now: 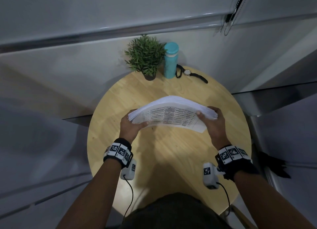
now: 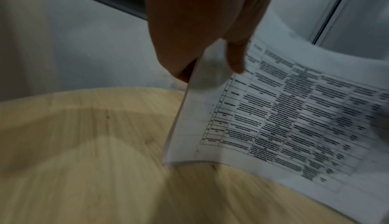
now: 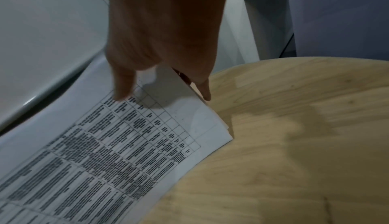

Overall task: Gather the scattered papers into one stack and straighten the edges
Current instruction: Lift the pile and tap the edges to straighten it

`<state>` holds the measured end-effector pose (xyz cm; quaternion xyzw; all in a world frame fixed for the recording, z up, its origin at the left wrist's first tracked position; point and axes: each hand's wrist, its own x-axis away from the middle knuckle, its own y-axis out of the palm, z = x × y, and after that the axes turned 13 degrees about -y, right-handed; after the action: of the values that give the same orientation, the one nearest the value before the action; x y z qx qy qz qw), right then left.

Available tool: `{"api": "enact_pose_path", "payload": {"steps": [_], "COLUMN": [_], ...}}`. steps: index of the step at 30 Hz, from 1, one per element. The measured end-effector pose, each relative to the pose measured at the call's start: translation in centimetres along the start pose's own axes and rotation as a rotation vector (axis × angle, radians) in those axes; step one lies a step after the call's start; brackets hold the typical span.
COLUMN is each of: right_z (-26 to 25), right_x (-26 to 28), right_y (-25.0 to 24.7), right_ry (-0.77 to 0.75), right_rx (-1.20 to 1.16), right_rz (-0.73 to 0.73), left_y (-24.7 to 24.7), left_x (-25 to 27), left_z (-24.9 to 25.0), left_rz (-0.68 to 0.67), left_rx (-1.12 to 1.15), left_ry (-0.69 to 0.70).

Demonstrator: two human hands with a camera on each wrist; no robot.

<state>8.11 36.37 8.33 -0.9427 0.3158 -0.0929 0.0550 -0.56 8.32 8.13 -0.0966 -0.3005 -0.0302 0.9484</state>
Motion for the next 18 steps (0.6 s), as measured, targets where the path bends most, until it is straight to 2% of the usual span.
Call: {"api": "enact_pose_path", "payload": {"steps": [3,5,7,9,10,11,12,13,14,16,18], "right_z": [0.7,-0.5,-3.0,-5.9,-7.2,-8.3,-9.2,-9.9,-10.5,-11.0,-11.9], "right_x": [-0.2,-0.8,-1.6,-2.2,-2.4,-2.5,-2.4,-2.1,-1.7,-1.3,-1.0], "right_y": [-0.7,-1.2,-1.1,0.0,1.0,2.0,3.0,3.8,4.5,4.9,4.4], "right_ry": [0.030,-0.033,-0.319,-0.660,-0.758,-0.778,-0.734,-0.674,-0.651,-0.687,-0.706], "right_rx": [0.178,0.336,0.514,0.780,0.892,0.925,0.887,0.826,0.758,0.685,0.603], "right_rz": [-0.088,-0.007,0.039,-0.120,-0.258,-0.419,-0.550,-0.622,-0.632,-0.555,-0.497], "left_y": [-0.2,-0.3,-0.4,0.0,0.3,0.6,1.0,1.3,1.6,1.4,0.1], "left_x": [-0.8,-0.6,-0.1,1.4,2.0,2.7,3.5,4.2,5.0,6.3,6.3], "left_z": [0.2,1.4,3.3,5.9,7.3,8.8,10.3,11.7,13.1,14.8,15.7], "left_rz": [0.137,0.151,0.135,0.108,0.080,0.047,0.025,0.022,0.027,0.066,0.136], "left_rx": [-0.041,-0.117,-0.304,-0.574,-0.678,-0.759,-0.824,-0.874,-0.899,-0.895,-0.751], "left_ry": [-0.052,0.029,0.264,0.576,0.693,0.764,0.833,0.887,0.942,1.027,0.999]}}
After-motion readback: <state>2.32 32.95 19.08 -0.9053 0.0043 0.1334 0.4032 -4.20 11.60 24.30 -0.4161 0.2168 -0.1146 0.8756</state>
